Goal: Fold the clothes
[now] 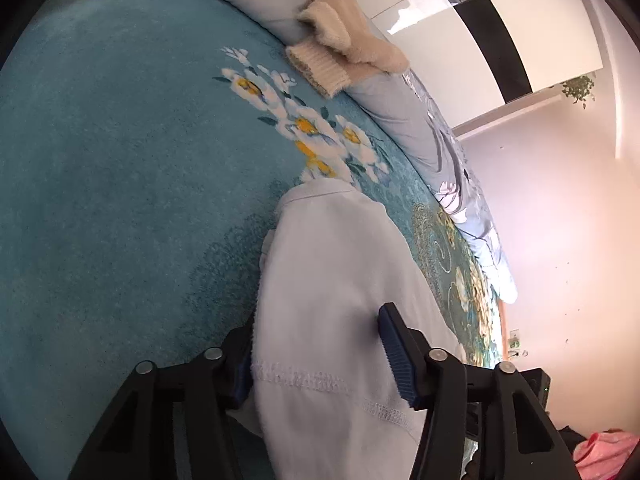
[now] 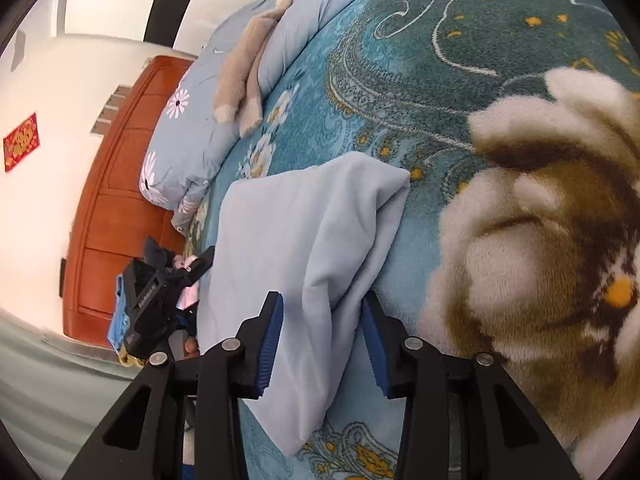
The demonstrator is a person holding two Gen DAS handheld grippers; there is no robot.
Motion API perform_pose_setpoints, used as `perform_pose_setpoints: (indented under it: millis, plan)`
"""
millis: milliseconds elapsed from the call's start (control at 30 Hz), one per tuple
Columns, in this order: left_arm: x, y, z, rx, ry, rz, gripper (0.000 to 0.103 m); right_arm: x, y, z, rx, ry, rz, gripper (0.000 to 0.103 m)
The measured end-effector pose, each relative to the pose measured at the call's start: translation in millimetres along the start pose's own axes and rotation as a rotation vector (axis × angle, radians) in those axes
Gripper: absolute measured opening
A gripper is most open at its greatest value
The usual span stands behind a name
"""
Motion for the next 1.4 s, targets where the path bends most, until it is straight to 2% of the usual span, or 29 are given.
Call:
perform_pose_setpoints:
  millis: [67,133,167,200,400,500,633,900,967,1100,1267,1400]
  plan:
    - [-2,-2,-2,-0.022,-0.010,0.004,0.038,0,1,2,0.005,0.004,-0.002,0.031]
    - [-5,-4,-1,-0.026,-0.011,0.020,0.027,1,3,3,0.014,0.020,-0.010,0.020]
    - [-8,-6,0,-0.028,-0.012,0.030,0.026,1,4,4,0.019,0.028,-0.017,0.012]
    - [-12,-8,2,-0.032,-0.014,0.041,0.023,1,6,4,0.019,0.033,-0.024,0.009]
    - [-36,-38,8,-0.043,-0.016,0.085,0.018,-1,28,6,-0.030,0.023,-0.066,0.008]
    - [-37,-43,4,-0.022,0.027,0.106,0.018,4,31,5,-0.055,0.007,-0.102,0.009]
    - [-32,-41,-1,-0.034,0.039,0.096,0.022,6,28,4,-0.081,-0.016,-0.113,0.011]
    - [-22,-42,-8,-0.074,0.014,0.070,0.027,11,23,5,-0.099,-0.037,-0.114,0.015]
    - [-24,-42,-8,-0.072,0.017,0.078,0.027,12,24,3,-0.103,-0.030,-0.106,0.016]
    - [-30,-41,-2,-0.048,0.032,0.107,0.019,15,27,-7,-0.141,-0.008,-0.115,0.008]
    - [-58,-36,12,-0.014,-0.013,0.158,0.017,18,41,-41,-0.194,0.003,-0.135,0.008]
    - [-104,-24,18,0.027,-0.019,0.233,0.015,33,49,-103,-0.302,0.051,-0.169,0.008]
Point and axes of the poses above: each gripper's, at about its wrist camera, not at the fingertips, and x roughly the way its jaws point, z to its right, y to its top, the point moved 10 cm from there along x, roughly the way its jaws point, and after that the axes turned 9 degrees about y, right-handed, at the moved point
